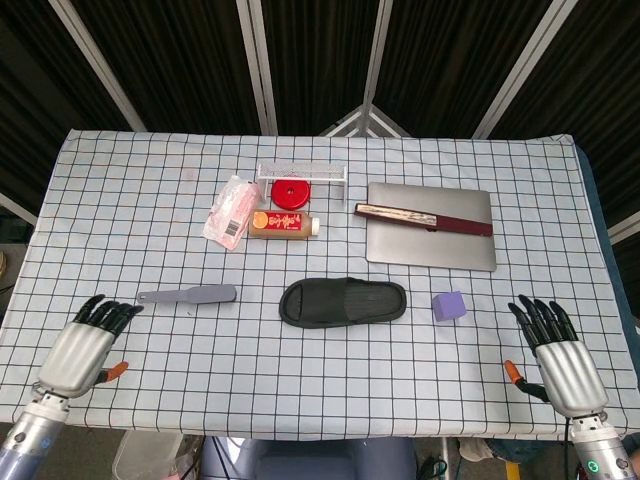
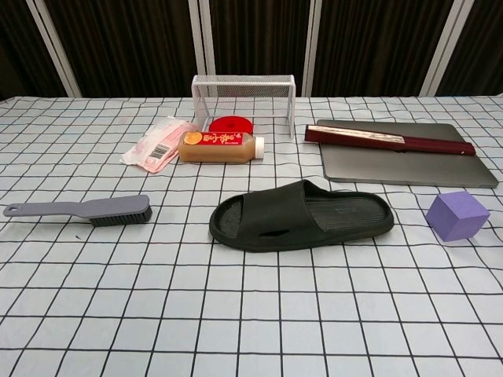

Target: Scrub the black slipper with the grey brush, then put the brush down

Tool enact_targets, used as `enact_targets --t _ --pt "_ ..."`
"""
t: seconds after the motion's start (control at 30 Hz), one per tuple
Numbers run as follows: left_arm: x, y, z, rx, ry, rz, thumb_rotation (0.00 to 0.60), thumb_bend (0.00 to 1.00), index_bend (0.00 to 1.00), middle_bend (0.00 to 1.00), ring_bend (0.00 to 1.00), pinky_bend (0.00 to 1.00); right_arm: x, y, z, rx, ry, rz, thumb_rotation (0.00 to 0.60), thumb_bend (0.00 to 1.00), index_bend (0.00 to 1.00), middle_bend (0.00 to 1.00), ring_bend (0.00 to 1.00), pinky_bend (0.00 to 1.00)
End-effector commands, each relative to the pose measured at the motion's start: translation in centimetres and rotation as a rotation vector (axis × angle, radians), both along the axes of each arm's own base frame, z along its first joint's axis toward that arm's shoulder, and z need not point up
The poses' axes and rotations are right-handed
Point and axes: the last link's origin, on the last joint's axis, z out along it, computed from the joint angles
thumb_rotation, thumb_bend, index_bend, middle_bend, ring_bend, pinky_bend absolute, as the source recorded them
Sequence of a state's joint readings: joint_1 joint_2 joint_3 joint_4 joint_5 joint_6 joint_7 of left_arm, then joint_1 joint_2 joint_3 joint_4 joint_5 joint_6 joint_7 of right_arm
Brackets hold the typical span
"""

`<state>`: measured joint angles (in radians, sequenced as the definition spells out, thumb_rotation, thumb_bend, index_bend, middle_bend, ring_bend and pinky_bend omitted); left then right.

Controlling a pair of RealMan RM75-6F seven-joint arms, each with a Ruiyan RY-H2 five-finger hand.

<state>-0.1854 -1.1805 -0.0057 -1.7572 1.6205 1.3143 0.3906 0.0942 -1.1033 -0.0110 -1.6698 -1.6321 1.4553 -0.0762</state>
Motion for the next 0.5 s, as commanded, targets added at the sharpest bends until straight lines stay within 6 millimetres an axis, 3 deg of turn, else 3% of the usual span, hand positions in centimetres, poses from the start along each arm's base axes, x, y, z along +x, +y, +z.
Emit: enact_targets --t 0.03,0.3,0.5 --pt "2.2 3.4 -3.1 -0.045 -0.012 0.01 0.6 0.12 0.14 0.25 0.22 0.22 -0.5 -0.5 0.5 -0.006 -0.014 -0.026 0.523 0.41 0.0 0.0 0.0 0.0" --pt "4.7 8.7 -7.4 -0.052 -0.02 0.0 0.6 0.15 0.09 0.23 0.21 0.22 -1.2 -0.7 1.5 -0.052 -0.01 -0.057 0.524 0.41 0.0 0.0 0.0 0.0" --pt "5.8 10.6 -10.3 -0.135 -0.022 0.006 0.6 0.25 0.12 0.27 0.23 0.22 -1.8 -0.8 1.7 -0.058 0.01 -0.088 0.523 0.41 0.0 0.0 0.0 0.0"
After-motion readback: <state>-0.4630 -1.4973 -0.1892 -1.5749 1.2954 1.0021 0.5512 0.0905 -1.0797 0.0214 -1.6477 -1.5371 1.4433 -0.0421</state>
